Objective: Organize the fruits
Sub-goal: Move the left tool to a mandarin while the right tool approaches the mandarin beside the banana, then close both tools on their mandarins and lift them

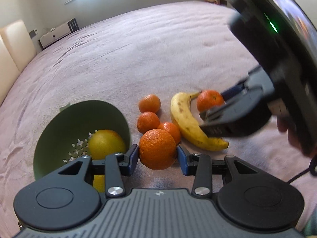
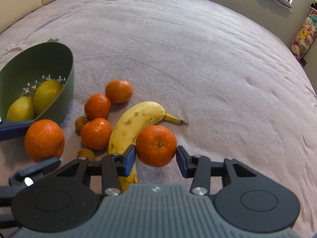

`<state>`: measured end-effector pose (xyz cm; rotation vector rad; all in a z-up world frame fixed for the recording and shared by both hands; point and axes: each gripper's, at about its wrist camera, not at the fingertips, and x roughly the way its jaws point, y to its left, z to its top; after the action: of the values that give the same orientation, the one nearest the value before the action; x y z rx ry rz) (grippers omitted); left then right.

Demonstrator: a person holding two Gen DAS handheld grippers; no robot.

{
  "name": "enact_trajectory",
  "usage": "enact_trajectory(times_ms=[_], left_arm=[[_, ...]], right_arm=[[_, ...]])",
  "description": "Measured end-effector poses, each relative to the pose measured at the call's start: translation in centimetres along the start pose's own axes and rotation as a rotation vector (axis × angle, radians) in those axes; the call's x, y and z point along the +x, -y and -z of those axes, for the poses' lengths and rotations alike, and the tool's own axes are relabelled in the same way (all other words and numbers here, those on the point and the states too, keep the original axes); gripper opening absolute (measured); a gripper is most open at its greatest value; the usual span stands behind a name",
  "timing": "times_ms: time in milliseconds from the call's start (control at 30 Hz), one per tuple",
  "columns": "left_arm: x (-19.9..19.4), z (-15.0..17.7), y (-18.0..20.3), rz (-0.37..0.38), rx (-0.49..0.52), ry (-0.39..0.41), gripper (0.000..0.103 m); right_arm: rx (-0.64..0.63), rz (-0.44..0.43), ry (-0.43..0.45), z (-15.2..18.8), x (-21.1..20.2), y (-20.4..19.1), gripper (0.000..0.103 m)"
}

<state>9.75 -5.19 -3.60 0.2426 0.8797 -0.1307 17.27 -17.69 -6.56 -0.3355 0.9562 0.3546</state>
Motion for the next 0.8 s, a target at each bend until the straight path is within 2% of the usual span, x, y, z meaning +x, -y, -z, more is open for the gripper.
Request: enact_trajectory(times_ms=[367, 800], left_arm=[[-2.8, -1.9, -4.4, 0.01, -0.132, 0.057, 0.047], [-4.0, -2.2, -10.4, -0.027, -0.319, 0.085, 0.047]], right_arm=[[-0.042, -0.014, 0.071, -0.5, -5.3, -2.3, 0.042], [-0.185, -0.091, 0.194, -4.3, -9.0, -7.7, 0.042]])
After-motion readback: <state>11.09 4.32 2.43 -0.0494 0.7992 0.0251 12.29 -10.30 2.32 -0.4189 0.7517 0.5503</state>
